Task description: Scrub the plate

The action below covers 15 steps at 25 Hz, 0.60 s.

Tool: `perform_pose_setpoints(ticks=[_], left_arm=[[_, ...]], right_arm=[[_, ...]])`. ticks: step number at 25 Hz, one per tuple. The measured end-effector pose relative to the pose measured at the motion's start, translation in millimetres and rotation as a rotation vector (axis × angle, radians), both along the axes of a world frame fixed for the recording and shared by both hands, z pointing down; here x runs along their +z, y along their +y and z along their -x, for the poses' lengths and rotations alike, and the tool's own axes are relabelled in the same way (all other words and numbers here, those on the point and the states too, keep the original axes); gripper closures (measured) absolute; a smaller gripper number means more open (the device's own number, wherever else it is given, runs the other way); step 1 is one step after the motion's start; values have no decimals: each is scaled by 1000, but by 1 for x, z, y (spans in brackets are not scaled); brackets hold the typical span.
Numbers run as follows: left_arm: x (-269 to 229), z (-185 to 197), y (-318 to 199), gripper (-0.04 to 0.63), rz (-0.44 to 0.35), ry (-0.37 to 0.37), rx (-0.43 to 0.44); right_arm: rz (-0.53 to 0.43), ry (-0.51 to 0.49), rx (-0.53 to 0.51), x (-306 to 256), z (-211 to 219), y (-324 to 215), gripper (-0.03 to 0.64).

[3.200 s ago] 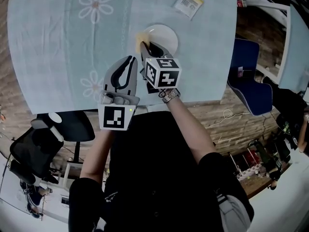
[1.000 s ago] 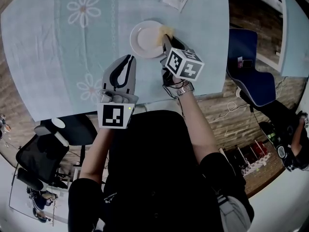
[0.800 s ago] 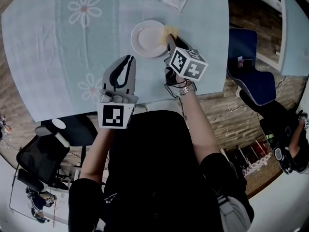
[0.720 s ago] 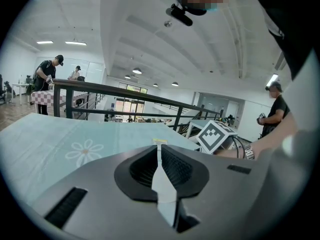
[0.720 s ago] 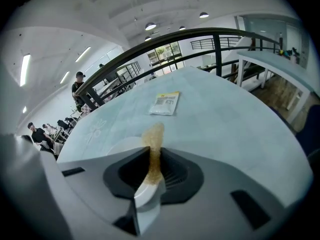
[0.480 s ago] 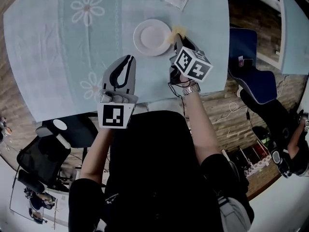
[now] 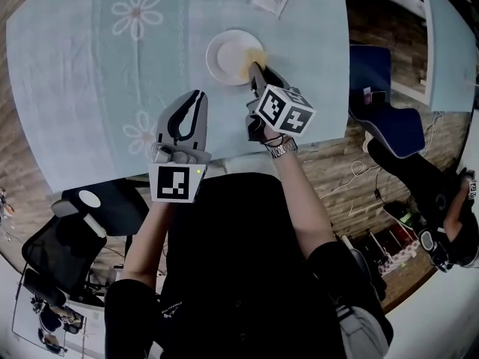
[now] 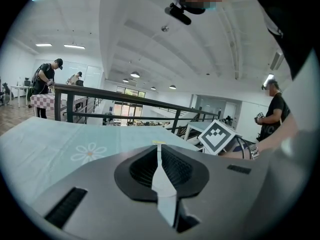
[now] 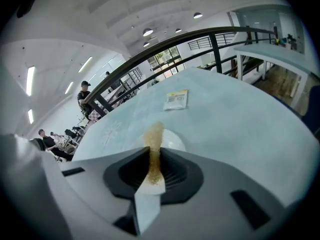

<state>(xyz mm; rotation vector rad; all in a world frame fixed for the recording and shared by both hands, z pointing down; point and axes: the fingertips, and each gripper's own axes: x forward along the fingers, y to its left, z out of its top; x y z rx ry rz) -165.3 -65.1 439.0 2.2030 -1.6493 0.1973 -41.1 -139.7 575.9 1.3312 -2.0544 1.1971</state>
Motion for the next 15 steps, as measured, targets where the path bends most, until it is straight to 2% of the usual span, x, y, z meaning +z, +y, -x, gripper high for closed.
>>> perform_pose_setpoints(ticks=[5,15], left_arm=[[3,5,9,561,10,4,-13],[20,13,20,563,52,-18,23]], right_arm=[[55,-96,-21,9,29,17,557],[128,-149,-16,21,49,20,557]])
